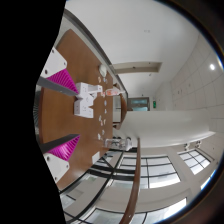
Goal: Unplug charger
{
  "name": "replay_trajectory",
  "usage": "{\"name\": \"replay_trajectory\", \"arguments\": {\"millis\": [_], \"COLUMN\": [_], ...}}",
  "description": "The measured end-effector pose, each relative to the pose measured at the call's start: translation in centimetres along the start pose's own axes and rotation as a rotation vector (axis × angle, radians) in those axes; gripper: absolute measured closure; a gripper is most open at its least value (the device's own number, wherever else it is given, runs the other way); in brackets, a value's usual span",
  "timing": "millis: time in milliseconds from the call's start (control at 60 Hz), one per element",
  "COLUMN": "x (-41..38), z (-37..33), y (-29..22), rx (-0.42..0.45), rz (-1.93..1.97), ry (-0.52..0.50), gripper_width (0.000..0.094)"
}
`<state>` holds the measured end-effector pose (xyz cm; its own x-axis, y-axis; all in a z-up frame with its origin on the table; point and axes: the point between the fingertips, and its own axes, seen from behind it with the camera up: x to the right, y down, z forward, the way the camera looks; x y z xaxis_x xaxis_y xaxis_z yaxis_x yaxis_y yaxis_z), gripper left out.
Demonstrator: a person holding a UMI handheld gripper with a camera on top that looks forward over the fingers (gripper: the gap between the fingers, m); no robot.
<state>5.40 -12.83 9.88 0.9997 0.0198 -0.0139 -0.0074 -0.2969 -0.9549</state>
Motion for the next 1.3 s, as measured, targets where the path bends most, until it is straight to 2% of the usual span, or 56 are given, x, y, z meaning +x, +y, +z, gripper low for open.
{"name": "replay_trajectory", "arguments": {"millis": [100, 333, 483, 550, 567, 617, 650, 700, 850, 967, 1117, 1233, 1300], "x": [-0.9, -8.0, -11.2, -11.6, -11.6, -11.7, -11.8, -11.8, -11.9, -11.9, -10.8, -6.9, -3.8], "z": [1.5, 12.3, 19.7, 22.1, 22.6, 23.8, 24.5, 24.5, 24.5, 24.3, 20.0, 16.4, 15.7], "y": [-0.9, -3.5, -2.5, -1.6, -1.4, -0.6, 0.1, -0.4, -0.4, -0.8, -9.9, -14.3, -14.3], "rx": [0.006, -0.006, -0.062, -0.097, -0.106, -0.131, -0.151, -0.116, -0.117, -0.103, 0.095, 0.147, 0.13], "rz": [-0.021, -0.034, -0.072, -0.07, -0.067, -0.055, -0.048, -0.06, -0.069, -0.076, -0.106, -0.085, -0.091], "ry": [-0.013, -0.115, -0.126, -0.113, -0.11, -0.104, -0.103, -0.097, -0.089, -0.095, -0.084, -0.039, 0.01], "gripper_width": [0.014, 0.0148, 0.0178, 0.0261, 0.0309, 0.0517, 0.0734, 0.0745, 0.0829, 0.0845, 0.0846, 0.0846, 0.0846]}}
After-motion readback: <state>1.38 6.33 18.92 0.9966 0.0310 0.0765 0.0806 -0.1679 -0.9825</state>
